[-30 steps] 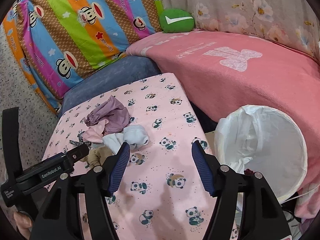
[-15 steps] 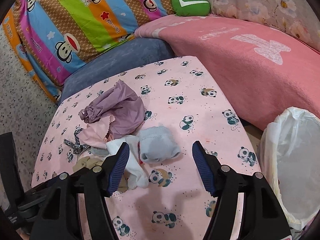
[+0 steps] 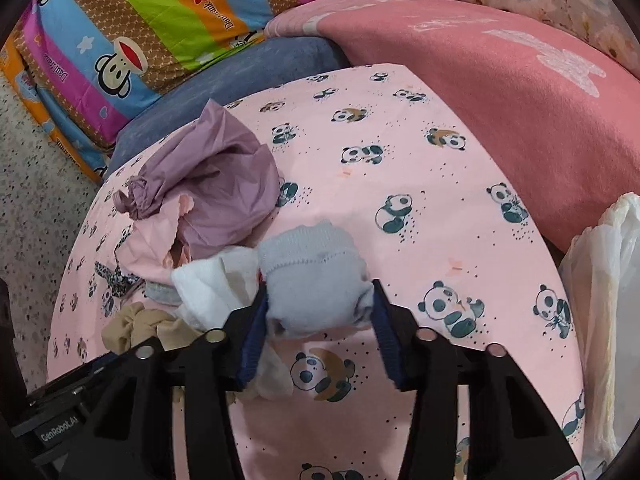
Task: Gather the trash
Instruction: 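Grasp the light blue sock with the right tool while the left tool grasps the khaki cloth, then carry the sock and khaki cloth over the white bin and open both tools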
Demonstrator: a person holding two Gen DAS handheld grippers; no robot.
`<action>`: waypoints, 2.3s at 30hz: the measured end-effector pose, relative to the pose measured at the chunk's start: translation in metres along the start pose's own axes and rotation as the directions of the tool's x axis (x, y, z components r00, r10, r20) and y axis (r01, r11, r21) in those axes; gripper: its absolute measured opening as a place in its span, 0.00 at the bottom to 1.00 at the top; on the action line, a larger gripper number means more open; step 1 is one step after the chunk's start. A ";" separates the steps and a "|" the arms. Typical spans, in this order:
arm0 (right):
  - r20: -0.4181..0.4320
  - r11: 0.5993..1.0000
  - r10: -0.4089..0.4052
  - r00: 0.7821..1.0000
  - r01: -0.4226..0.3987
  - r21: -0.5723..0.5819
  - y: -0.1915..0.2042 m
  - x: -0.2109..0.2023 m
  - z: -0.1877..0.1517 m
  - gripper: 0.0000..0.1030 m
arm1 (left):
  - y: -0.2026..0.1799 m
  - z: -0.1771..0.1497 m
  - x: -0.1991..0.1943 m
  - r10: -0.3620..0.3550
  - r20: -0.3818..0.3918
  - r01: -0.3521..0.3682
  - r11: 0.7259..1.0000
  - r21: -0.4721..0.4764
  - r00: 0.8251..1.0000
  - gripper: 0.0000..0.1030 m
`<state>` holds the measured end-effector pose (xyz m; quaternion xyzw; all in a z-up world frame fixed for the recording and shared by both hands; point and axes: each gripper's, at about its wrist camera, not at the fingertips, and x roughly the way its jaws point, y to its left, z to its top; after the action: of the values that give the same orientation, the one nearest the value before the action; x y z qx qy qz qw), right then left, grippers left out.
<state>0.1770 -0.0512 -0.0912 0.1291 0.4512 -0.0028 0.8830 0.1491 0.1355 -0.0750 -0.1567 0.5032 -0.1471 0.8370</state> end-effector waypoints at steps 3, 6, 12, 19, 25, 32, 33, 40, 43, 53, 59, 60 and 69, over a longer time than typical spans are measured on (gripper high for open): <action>0.017 1.000 0.004 1.000 -0.004 -0.003 0.002 -0.009 -0.003 0.30 | -0.004 0.001 -0.007 -0.004 0.013 0.004 1.000 0.004 1.000 0.43; 0.055 1.000 0.018 0.998 -0.019 0.010 0.000 -0.027 -0.003 0.29 | -0.013 0.001 -0.020 -0.001 0.041 0.000 1.000 0.025 0.999 0.43; 0.153 0.999 0.033 0.988 -0.037 0.025 -0.007 -0.079 -0.001 0.29 | -0.046 0.001 -0.047 -0.004 0.100 -0.005 0.996 0.090 0.995 0.43; 0.275 0.998 0.029 0.961 -0.045 0.053 -0.029 -0.150 0.002 0.29 | -0.099 -0.007 -0.074 -0.015 0.161 -0.017 0.980 0.198 0.987 0.43; 0.361 0.995 0.000 0.933 -0.036 0.092 -0.062 -0.206 -0.005 0.29 | -0.152 -0.020 -0.093 -0.049 0.202 -0.015 0.952 0.306 0.978 0.43; 0.414 0.988 -0.050 0.909 -0.017 0.156 -0.106 -0.250 -0.018 0.30 | -0.206 -0.038 -0.098 -0.089 0.213 -0.007 0.910 0.413 0.973 0.43; 0.420 0.986 -0.061 0.905 -0.012 0.169 -0.114 -0.256 -0.021 0.30 | -0.212 -0.040 -0.098 -0.094 0.211 -0.005 0.906 0.423 0.973 0.43; 0.438 0.971 -0.118 0.891 0.010 0.241 -0.163 -0.279 -0.036 0.30 | -0.251 -0.055 -0.090 -0.124 0.188 0.015 0.868 0.496 0.974 0.43; 0.435 0.962 -0.141 0.889 0.020 0.272 -0.182 -0.283 -0.043 0.30 | -0.267 -0.061 -0.086 -0.135 0.174 0.025 0.854 0.520 0.975 0.43; 0.407 0.941 -0.184 0.895 0.040 0.337 -0.228 -0.282 -0.061 0.30 | -0.304 -0.076 -0.070 -0.151 0.134 0.048 0.818 0.573 0.979 0.43; 0.394 0.933 -0.196 0.898 0.047 0.357 -0.241 -0.277 -0.066 0.30 | -0.318 -0.081 -0.056 -0.142 0.104 0.054 0.806 0.590 0.984 0.44; 0.391 0.931 -0.198 0.899 0.047 0.362 -0.245 -0.277 -0.067 0.30 | -0.319 -0.081 -0.053 -0.140 0.096 0.056 0.805 0.591 0.985 0.44; 0.375 0.921 -0.209 0.903 0.053 0.385 -0.258 -0.270 -0.073 0.30 | -0.333 -0.085 -0.035 -0.117 0.079 0.045 0.793 0.607 0.990 0.45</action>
<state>-0.0722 -0.3137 0.0254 0.2563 0.2555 -0.1741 0.9158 0.0279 -0.1622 0.0520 0.0887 0.3748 -0.3265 0.8632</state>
